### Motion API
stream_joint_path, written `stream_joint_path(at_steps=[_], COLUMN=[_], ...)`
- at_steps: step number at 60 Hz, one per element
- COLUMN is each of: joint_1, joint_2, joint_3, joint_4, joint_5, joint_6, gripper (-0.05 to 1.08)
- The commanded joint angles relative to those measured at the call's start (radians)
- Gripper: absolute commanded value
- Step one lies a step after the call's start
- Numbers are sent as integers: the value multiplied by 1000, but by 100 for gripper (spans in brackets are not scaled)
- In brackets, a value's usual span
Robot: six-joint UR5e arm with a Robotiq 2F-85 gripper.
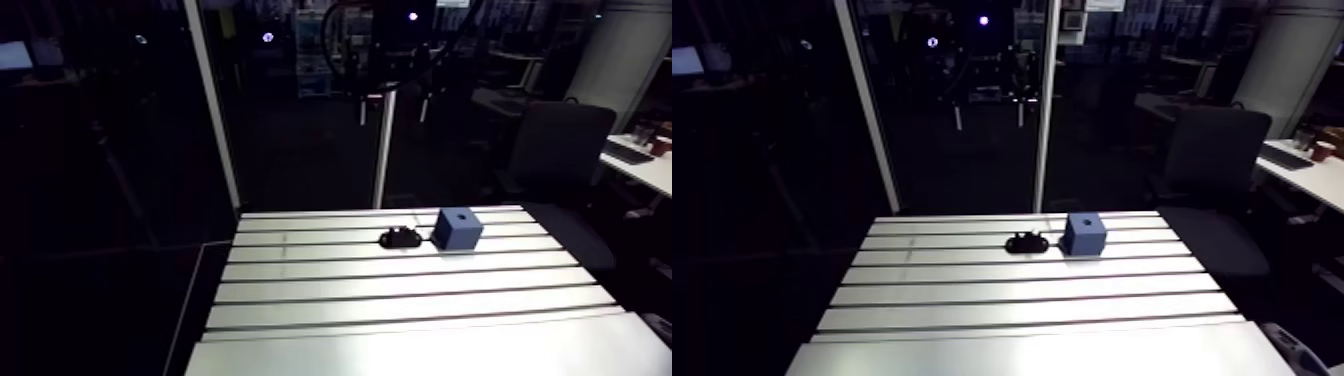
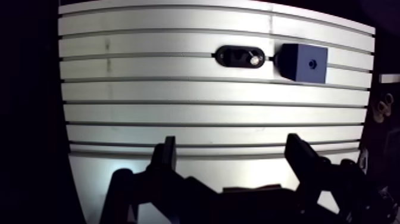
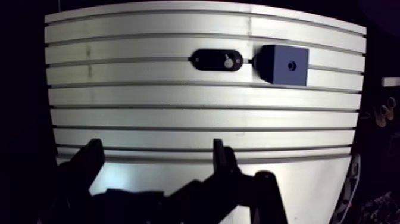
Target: Pick up the M10 bolt and insert it into the hex recess until seated.
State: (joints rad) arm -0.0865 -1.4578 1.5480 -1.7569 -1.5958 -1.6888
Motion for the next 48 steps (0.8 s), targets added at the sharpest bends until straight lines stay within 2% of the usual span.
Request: stream_joint_path(at_steps=[1,18,22,23,24,25,26,27,28,29,30,31,32,33,34,36,37,38,40,48], joint_1=[-35,-117,-127,-131,-131,-134,-134,-138,-138,-151,-151,-163,-163,-173,-173,-190,-190,-199,-205,-206], joint_2=[-6,5,10,13,13,15,15,18,18,25,25,30,30,33,33,40,40,48,57,89], joint_3=[99,186,204,215,215,223,223,231,231,241,241,250,250,257,257,264,264,264,266,266], joint_4=[-183,-324,-362,-378,-378,-391,-391,-402,-402,-414,-414,-426,-426,-437,-437,-455,-455,-458,-463,-481], joint_5=[1,7,16,24,24,36,36,49,49,66,66,87,87,108,108,144,144,153,154,144], joint_6=[-39,-99,-111,-114,-114,-114,-114,-116,-116,-116,-116,-116,-116,-117,-117,-120,-120,-122,-122,-121], gripper=[1,1,1,1,1,1,1,1,1,1,1,1,1,1,1,1,1,1,1,1])
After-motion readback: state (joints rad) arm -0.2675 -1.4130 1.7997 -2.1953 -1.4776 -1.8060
